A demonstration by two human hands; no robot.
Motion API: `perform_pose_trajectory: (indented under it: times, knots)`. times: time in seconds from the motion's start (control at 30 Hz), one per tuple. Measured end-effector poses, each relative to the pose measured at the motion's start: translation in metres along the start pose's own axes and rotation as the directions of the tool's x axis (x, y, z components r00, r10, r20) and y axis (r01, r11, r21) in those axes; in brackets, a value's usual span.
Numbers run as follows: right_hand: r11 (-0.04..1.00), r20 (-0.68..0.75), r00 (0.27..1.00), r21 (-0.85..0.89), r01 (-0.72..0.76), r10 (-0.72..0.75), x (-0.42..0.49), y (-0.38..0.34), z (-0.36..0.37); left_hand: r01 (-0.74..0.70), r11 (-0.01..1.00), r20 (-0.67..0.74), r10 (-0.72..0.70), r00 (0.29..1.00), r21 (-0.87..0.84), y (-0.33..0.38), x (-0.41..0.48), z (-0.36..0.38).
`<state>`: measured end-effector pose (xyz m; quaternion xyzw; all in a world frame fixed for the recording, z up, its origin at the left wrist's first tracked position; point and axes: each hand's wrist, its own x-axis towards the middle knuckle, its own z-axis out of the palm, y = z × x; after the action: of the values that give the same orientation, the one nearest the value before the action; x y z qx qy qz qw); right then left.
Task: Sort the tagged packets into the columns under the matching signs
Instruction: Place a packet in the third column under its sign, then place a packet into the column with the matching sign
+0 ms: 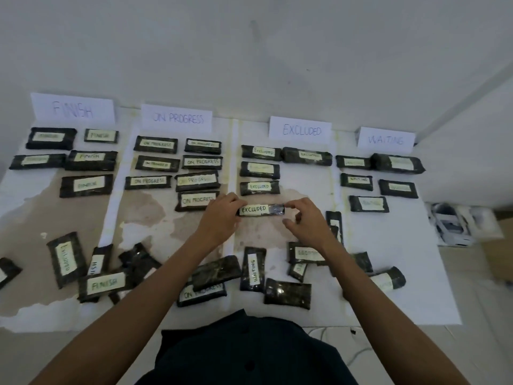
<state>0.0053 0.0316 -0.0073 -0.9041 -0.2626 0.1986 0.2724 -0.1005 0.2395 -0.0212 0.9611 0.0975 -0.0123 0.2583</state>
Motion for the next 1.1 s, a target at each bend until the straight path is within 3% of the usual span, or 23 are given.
perform_pose_trajectory:
  times: [0.23, 0.43, 0.73, 1.0, 1.1]
  knots:
    - [0.977, 0.092, 0.978, -0.12, -0.174, 0.185, 0.005, 0.072, -0.03, -0.035, 0.999, 0.021, 0.034, 0.999, 0.038, 0.036, 0.067, 0.031]
    - [0.957, 0.204, 0.973, -0.288, -0.044, 0.106, 0.013, 0.102, -0.02, -0.077, 0.995, 0.043, 0.074, 0.996, 0.061, 0.059, 0.137, 0.054]
    - [0.916, 0.249, 0.968, -0.382, 0.121, -0.024, 0.015, 0.118, -0.018, -0.109, 0.988, 0.053, 0.104, 0.993, 0.111, 0.082, 0.217, 0.097]
    - [0.92, 0.255, 0.965, -0.361, 0.152, -0.059, 0.013, 0.118, -0.021, -0.134, 0.981, 0.092, 0.122, 0.988, 0.141, 0.08, 0.228, 0.105]
    - [0.932, 0.214, 0.976, -0.343, 0.117, -0.044, 0.01, 0.116, -0.024, -0.178, 0.974, 0.044, 0.174, 0.984, 0.141, 0.081, 0.22, 0.1]
